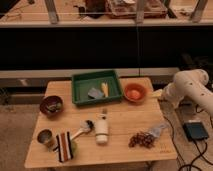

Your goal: Wipe tray with towel

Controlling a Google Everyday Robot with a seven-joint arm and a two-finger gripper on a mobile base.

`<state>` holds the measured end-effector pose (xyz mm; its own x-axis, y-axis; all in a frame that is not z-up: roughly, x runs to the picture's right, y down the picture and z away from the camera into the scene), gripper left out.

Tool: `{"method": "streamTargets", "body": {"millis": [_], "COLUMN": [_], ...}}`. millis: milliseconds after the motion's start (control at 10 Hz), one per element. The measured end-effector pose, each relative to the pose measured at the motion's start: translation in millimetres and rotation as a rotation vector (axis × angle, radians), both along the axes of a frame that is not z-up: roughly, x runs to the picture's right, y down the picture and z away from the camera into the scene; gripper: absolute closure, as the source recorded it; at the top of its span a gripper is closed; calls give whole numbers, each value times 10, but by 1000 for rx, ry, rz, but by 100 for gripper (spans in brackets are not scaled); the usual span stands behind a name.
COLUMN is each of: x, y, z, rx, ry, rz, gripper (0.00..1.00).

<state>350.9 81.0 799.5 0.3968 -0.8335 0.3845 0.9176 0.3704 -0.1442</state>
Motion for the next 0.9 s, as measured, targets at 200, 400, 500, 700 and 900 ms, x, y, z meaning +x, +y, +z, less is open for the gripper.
{"method": "streamTargets", "body": {"millis": [200,400,500,700,900], "x": [73,69,85,39,67], "y": [93,78,102,239,533], "z": [-68,-54,-22,113,103], "rx": [-13,-22,-64,-203,-287], "ry": [32,36,50,74,103], "rz": [-13,-14,-20,-34,-52], "gripper": [20,20,20,20,20]}}
